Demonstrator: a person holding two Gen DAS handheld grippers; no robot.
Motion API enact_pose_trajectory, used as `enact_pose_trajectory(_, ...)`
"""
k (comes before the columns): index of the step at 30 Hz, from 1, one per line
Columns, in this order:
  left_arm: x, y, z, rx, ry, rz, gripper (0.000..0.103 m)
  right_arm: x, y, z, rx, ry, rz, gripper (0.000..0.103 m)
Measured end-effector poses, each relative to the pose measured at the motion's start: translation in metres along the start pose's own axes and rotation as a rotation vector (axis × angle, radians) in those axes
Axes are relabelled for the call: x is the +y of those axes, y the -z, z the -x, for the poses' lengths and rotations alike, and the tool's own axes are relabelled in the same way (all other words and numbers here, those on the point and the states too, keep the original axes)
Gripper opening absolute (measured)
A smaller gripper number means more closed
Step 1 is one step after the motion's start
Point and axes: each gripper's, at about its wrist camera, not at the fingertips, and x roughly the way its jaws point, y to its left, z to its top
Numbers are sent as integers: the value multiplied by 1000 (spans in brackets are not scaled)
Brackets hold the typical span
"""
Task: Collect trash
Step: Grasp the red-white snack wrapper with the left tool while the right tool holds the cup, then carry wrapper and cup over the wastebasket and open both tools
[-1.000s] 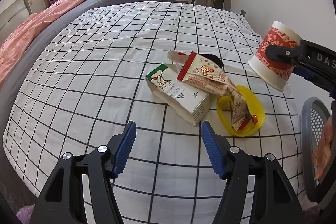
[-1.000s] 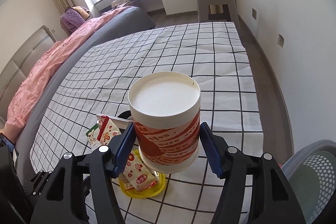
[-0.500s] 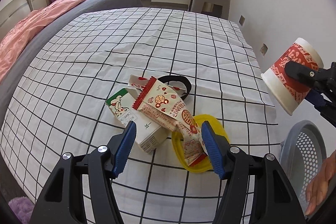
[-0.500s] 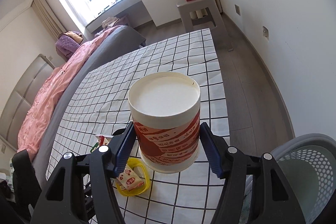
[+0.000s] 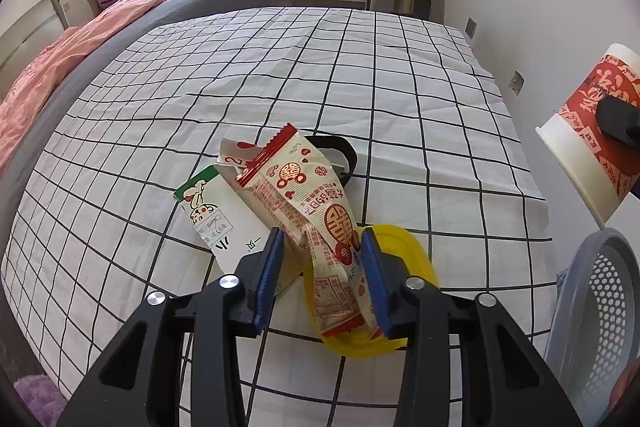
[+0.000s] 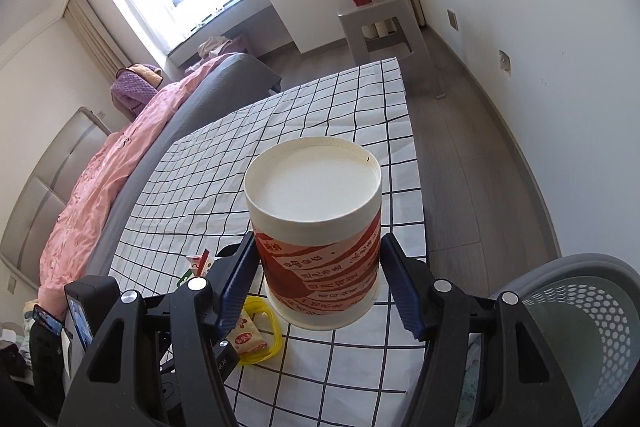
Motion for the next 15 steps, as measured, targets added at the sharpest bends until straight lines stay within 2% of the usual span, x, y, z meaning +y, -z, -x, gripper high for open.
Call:
enact_pose_trajectory(1,0,0,0,1,1,-3,22,1,0,1,-1,-1,1,61)
enact_pose_trajectory(5,3,1,4,6,8,-7,18,2,1,2,-5,-5,9,61)
enact_pose_trajectory(15,14,-3,48,-49,27,-11,18,2,7,7,-8,2,16,61)
